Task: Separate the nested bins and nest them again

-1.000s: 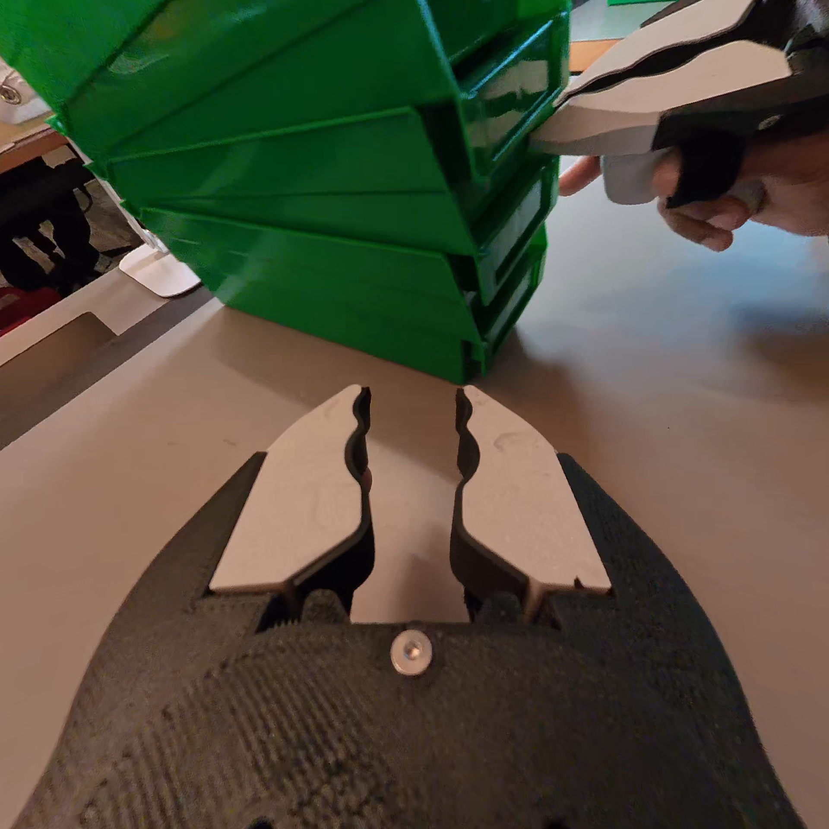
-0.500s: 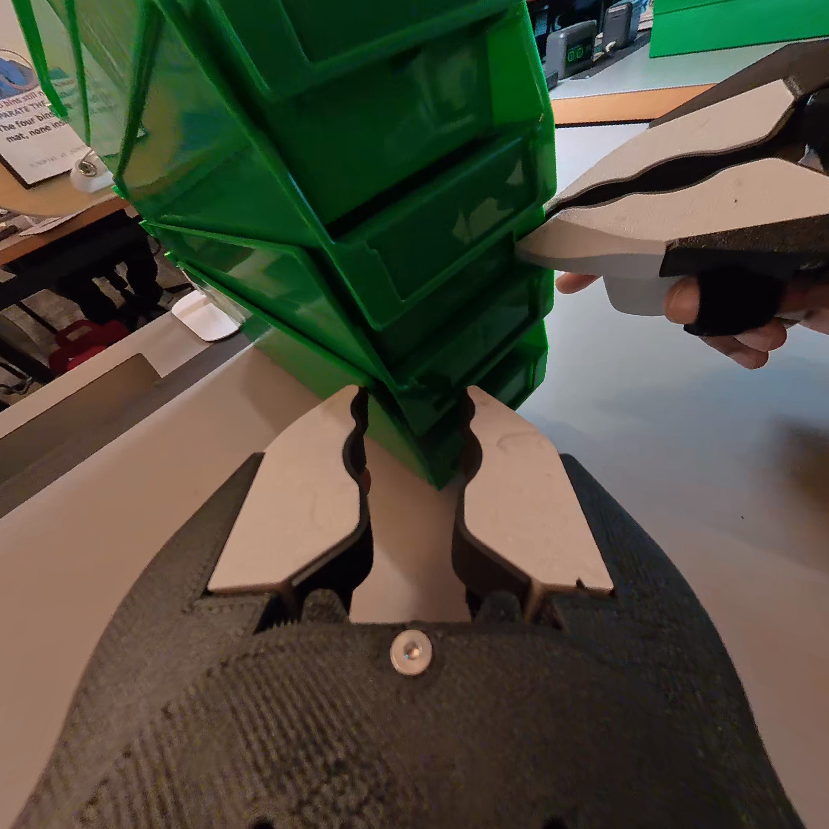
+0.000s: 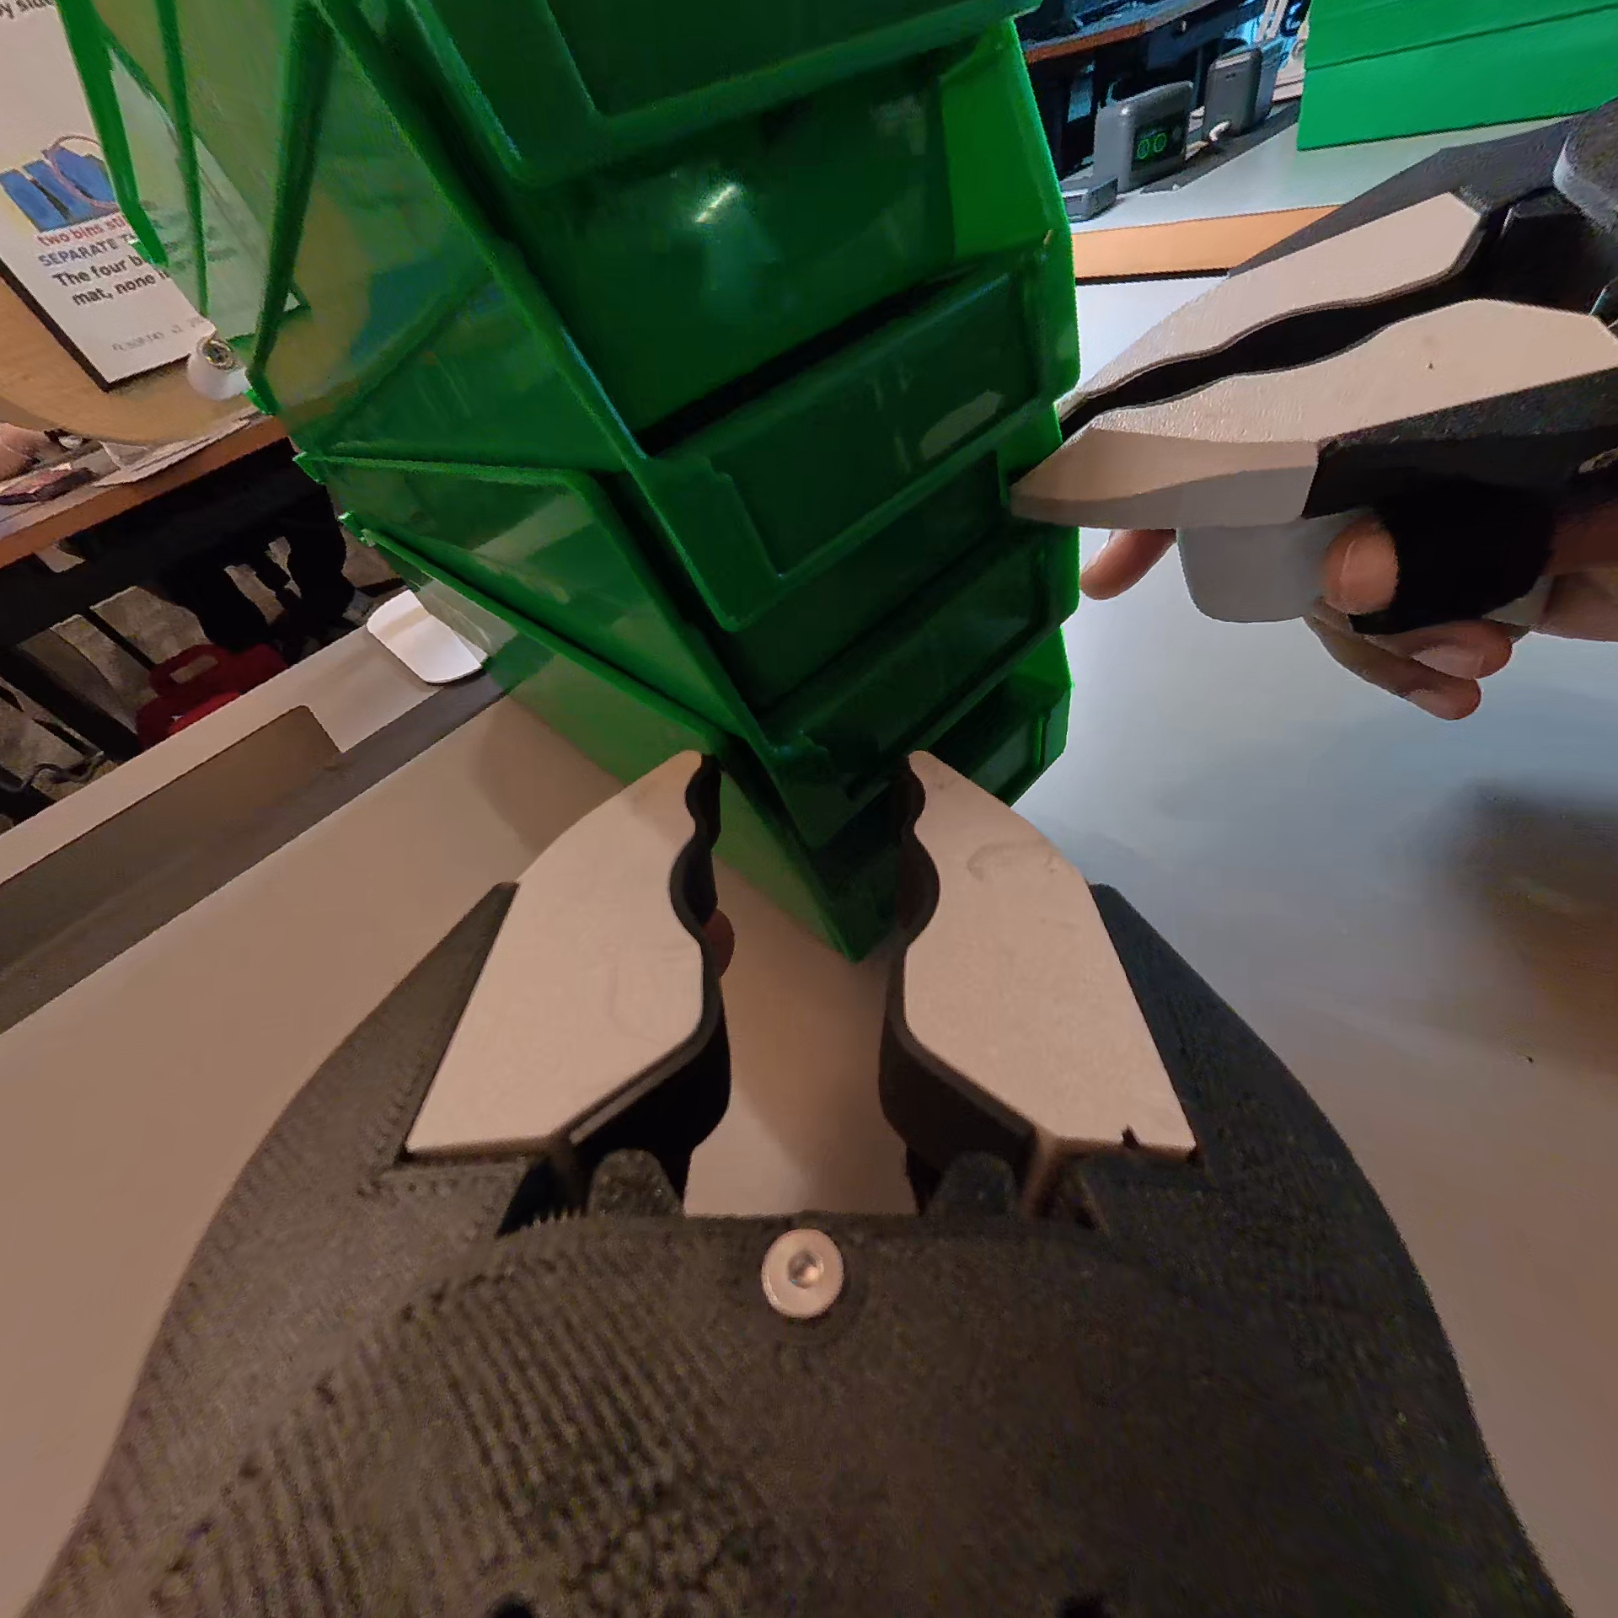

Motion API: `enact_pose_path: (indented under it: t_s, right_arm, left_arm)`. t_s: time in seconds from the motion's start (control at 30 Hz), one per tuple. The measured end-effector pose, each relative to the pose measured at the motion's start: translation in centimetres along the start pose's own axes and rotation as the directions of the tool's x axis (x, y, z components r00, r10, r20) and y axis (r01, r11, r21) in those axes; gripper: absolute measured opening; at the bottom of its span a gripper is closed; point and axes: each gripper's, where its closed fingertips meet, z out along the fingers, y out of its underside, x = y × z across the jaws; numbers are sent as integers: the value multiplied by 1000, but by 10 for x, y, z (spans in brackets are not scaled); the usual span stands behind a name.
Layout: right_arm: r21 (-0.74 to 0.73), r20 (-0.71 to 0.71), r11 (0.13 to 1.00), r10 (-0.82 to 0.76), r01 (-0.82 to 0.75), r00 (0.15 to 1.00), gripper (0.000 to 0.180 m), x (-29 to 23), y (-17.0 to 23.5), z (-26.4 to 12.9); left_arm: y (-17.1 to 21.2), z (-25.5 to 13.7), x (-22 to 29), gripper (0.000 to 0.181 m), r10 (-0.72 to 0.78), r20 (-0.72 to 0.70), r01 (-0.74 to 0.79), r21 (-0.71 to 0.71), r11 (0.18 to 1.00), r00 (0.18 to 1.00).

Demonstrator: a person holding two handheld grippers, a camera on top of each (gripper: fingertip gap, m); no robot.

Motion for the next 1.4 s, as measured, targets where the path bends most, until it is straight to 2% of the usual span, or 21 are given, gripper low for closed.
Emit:
enact_pose_path:
  t_s: [0.3,0.7,0.87,1.03,1.17,1.23,1.4]
  right_arm:
    - [18,-10,999,36,-36,999,8,2,1,-3]
    - [22,-81,999,-25,27,996,7,12,4,-11]
    - [1,-75,999,54,-54,996,7,16,5,-13]
    - [-6,-102,1000,1,-2,995,10,21,-1,-21]
    - [-20,-38,999,39,-40,999,38,24,-20,-46]
    - [-16,-15,998,62,-63,998,46,27,-26,-69]
    - [-71,20,989,131,-129,991,66,36,-9,-132]
  left_arm:
    - [-1,2,2,38,-17,-16,17,12,1000,1000]
    - [-6,13,8,38,-7,-42,8,24,1000,999]
    - [-7,16,11,38,7,-38,-6,29,1000,999]
    - [-16,3,19,49,4,-70,0,54,999,998]
    - [-39,-30,11,51,-32,-55,39,126,991,998]
    - [-50,-53,1,51,-64,-39,70,166,984,997]
    - [-45,-104,-19,50,-163,-90,174,146,974,983]
